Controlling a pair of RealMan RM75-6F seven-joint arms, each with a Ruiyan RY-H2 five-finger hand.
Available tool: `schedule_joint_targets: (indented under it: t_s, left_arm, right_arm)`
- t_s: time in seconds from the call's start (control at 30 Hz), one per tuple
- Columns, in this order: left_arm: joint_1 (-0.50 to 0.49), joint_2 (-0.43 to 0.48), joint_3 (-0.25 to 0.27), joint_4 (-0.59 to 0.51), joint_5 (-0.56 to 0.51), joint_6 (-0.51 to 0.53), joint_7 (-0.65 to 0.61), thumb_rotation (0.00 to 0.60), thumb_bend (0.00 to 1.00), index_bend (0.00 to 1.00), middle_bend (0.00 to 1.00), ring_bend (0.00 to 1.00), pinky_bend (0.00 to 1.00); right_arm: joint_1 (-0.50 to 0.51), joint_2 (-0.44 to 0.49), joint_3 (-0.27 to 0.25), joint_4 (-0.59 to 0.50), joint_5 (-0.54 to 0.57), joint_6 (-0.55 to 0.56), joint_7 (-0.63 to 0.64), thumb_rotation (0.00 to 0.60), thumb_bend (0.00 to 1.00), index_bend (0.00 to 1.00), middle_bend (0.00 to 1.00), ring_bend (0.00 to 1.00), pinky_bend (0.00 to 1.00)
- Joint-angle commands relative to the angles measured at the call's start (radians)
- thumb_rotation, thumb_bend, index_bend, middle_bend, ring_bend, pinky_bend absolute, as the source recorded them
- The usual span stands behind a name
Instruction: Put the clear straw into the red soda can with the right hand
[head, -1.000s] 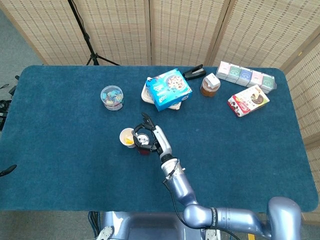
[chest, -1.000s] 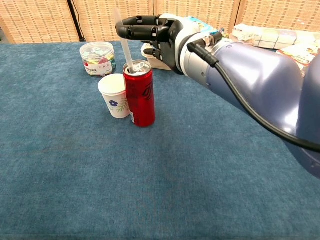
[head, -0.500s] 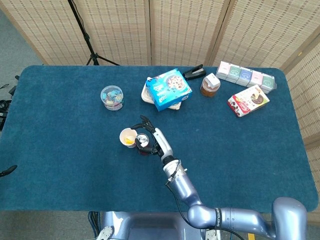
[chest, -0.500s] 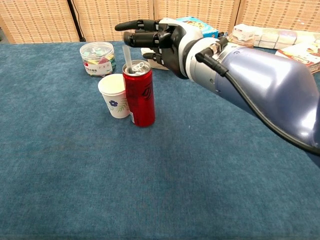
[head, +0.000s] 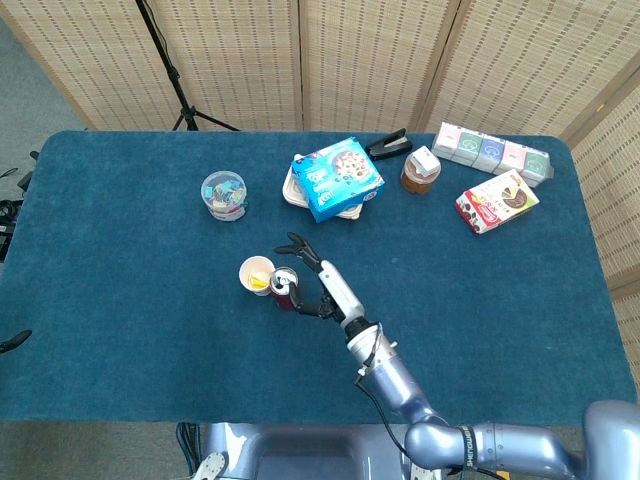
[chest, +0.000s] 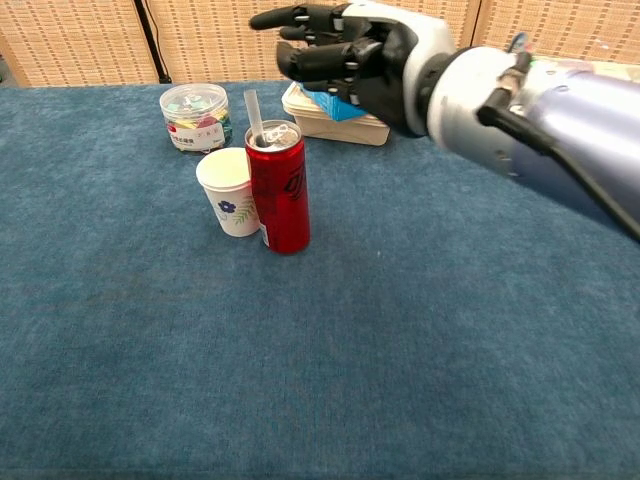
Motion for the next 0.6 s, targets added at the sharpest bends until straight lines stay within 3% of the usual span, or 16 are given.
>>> schedule_joint_targets:
  t_s: [0.03, 0.13, 0.23, 0.37, 0.6]
  left_arm:
    - [0.005, -0.001, 0.001, -0.003, 0.001, 0.007, 0.005, 0.6, 0.0, 0.0, 0.0, 0.0, 0.0]
    - [0.016, 0.004, 0.008, -0.016, 0.008, 0.022, 0.02, 0.6, 0.0, 0.0, 0.0, 0.0, 0.0]
    - [0.026, 0.003, 0.01, -0.027, 0.01, 0.04, 0.041, 0.6, 0.0, 0.0, 0.0, 0.0, 0.0]
    - [0.033, 0.0, 0.014, -0.041, 0.008, 0.043, 0.075, 0.6, 0.0, 0.0, 0.0, 0.0, 0.0]
    - [0.043, -0.007, 0.012, -0.06, -0.001, 0.058, 0.154, 0.6, 0.0, 0.0, 0.0, 0.0, 0.0]
  right_arm:
    - [-0.076, 0.192, -0.148, 0.037, -0.244, 0.061, -0.223, 0.6, 0.47, 0.12, 0.0, 0.0, 0.0]
    - [-0.136, 0.273, -0.254, 0.114, -0.403, 0.146, -0.315, 0.6, 0.17, 0.08, 0.0, 0.0, 0.0]
    - [-0.18, 0.323, -0.312, 0.169, -0.48, 0.199, -0.316, 0.6, 0.02, 0.04, 0.0, 0.0, 0.0]
    - [-0.266, 0.382, -0.392, 0.272, -0.555, 0.304, -0.292, 0.6, 0.0, 0.0, 0.0, 0.0, 0.0]
    - [-0.374, 0.417, -0.451, 0.376, -0.6, 0.443, -0.222, 0.6, 0.0, 0.0, 0.0, 0.0, 0.0]
